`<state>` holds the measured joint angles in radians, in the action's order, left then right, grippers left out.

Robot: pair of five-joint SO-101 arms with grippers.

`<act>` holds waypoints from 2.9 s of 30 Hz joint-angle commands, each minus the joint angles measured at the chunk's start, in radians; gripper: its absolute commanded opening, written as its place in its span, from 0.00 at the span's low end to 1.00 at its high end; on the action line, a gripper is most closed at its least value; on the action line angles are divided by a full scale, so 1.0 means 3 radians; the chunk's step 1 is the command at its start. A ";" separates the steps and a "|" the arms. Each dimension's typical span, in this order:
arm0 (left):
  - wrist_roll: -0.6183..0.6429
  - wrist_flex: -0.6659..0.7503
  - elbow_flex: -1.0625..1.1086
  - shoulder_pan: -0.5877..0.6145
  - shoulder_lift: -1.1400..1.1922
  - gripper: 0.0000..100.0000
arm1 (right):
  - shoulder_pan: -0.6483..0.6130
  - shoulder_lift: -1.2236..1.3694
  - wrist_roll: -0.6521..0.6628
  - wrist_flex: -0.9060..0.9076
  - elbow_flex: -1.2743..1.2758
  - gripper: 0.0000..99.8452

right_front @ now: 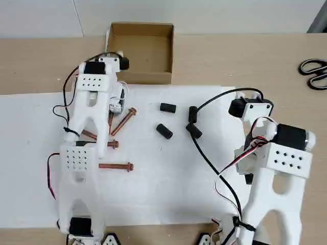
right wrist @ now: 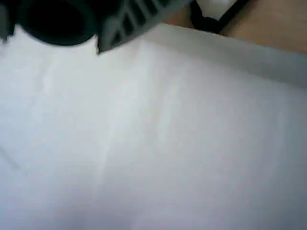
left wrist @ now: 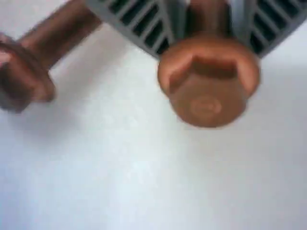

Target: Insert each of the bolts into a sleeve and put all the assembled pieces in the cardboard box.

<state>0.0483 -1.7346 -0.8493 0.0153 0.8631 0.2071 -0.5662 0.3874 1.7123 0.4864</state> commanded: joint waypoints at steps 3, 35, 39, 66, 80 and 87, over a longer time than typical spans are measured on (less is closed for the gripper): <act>0.0020 -0.0066 0.0463 -0.0164 -0.1038 0.01 | -0.0269 -0.0090 -0.0353 0.0043 -0.0118 0.00; 0.1632 -0.0051 0.1383 -0.0465 -0.3846 0.01 | -0.2371 -0.1793 -0.1555 -0.1327 0.0394 0.00; 0.1703 0.0066 0.1598 -0.0629 -0.4153 0.01 | -0.2539 -0.2146 -0.1555 -0.1547 0.0808 0.00; 0.1698 0.1918 0.4693 -0.1100 -0.6628 0.01 | -0.3143 -0.2764 -0.1212 -0.2606 0.1816 0.00; 0.1872 0.2071 0.4805 -0.1468 -0.6726 0.01 | -0.3266 -0.2524 -0.1488 -0.2856 0.1816 0.00; 0.1872 0.2071 0.4810 -0.1468 -0.6720 0.01 | -0.3271 -0.2411 -0.1504 -0.3035 0.1811 0.00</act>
<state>0.6068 -1.1439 0.5992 -0.4204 -1.1362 -0.7641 -1.2950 -0.0514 0.8378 1.0372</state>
